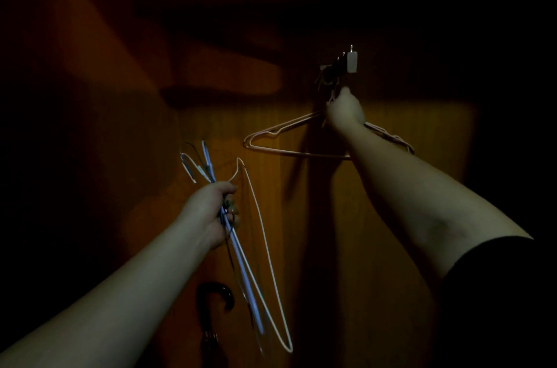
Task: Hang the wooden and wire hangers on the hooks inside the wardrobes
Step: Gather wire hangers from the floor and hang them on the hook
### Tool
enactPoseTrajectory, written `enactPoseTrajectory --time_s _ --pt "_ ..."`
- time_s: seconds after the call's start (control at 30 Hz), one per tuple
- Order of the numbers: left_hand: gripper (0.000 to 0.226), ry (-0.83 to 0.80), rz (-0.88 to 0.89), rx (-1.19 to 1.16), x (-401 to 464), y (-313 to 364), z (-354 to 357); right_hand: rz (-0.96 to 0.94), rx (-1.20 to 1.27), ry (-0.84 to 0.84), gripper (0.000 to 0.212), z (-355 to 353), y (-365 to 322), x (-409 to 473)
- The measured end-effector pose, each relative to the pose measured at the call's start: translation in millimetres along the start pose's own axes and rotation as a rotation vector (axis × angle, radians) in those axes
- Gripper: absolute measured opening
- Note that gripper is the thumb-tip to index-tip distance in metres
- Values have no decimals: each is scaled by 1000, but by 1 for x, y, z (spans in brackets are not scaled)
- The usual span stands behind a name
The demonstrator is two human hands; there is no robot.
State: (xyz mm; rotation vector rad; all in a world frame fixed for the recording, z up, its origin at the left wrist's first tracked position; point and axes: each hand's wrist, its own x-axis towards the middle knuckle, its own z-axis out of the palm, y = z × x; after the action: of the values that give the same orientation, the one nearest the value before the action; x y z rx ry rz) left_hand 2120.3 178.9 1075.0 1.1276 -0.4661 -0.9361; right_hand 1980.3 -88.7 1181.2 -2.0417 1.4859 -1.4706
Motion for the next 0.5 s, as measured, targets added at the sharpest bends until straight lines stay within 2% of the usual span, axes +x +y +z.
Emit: enactPoseTrajectory --time_s 0.2,0.37,0.5 --pt "17 15 -12 15 -2 -3 -5 -3 41 -9 28 5 3 5" --pt "19 4 -34 31 -9 -5 -12 12 55 51 25 9 3 0" --pt "21 -41 -35 42 -21 0 -17 35 97 63 27 7 0 -6"
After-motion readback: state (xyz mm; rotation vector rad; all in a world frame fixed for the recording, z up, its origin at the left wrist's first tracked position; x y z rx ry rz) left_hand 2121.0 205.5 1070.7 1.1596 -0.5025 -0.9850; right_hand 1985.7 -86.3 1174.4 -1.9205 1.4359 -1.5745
